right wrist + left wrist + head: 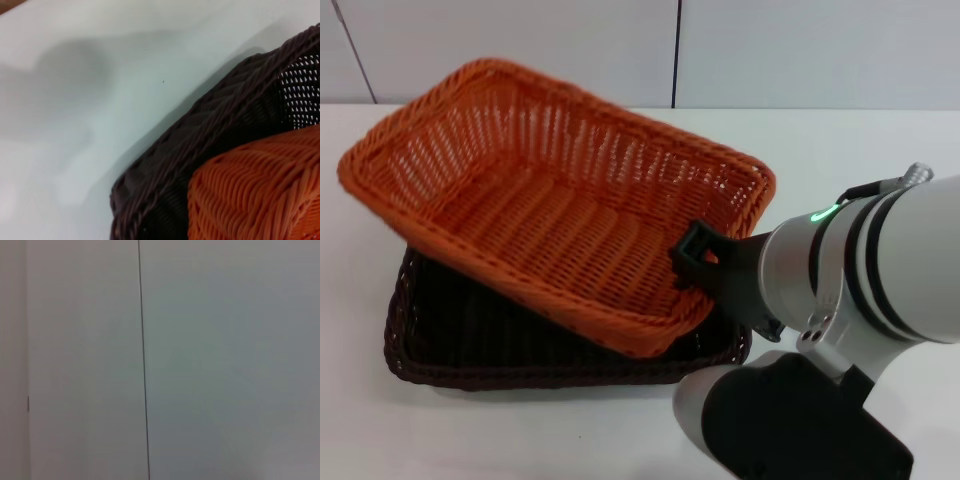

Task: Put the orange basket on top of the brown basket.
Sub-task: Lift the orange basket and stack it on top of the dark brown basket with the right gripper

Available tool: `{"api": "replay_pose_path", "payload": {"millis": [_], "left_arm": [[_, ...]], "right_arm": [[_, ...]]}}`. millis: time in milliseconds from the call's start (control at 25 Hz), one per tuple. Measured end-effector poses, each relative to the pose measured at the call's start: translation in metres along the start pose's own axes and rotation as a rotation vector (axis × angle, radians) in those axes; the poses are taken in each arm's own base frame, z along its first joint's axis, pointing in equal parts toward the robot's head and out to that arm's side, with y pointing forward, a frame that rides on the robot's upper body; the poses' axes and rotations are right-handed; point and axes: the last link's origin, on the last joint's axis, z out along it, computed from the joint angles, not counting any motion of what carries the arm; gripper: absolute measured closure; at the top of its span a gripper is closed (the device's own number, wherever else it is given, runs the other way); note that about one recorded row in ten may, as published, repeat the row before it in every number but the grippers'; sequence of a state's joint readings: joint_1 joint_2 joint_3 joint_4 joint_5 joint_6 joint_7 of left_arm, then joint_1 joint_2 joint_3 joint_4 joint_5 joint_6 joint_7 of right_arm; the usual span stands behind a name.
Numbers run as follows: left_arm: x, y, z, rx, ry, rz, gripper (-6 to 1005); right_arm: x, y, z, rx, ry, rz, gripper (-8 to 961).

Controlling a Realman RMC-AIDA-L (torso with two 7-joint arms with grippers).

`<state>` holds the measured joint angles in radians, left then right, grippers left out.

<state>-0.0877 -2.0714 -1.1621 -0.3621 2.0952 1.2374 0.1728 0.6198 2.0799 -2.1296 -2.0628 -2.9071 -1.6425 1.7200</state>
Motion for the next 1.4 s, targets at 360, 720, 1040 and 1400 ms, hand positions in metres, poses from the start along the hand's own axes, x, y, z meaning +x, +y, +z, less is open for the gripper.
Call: {"api": "replay_pose_path", "payload": {"millis": [360, 720, 1040, 1400], "left_arm": [[-0.001, 0.004, 0.006, -0.014, -0.018, 0.004, 247], [-0.005, 0.009, 0.016, -0.020, -0.060, -0.006, 247], [-0.004, 0.021, 0.025, -0.049, -0.075, -0.005, 247], [-0.007, 0.022, 0.025, -0.057, -0.095, 0.005, 247]], "right_arm": [[-0.006, 0.013, 0.007, -0.004, -0.020, 0.035, 764], [-0.005, 0.032, 0.012, -0.002, -0.040, 0.115, 619], [-0.008, 0.033, 0.012, 0.038, -0.055, 0.136, 440], [-0.039, 0.037, 0.014, 0.034, -0.123, 0.064, 363]]}}
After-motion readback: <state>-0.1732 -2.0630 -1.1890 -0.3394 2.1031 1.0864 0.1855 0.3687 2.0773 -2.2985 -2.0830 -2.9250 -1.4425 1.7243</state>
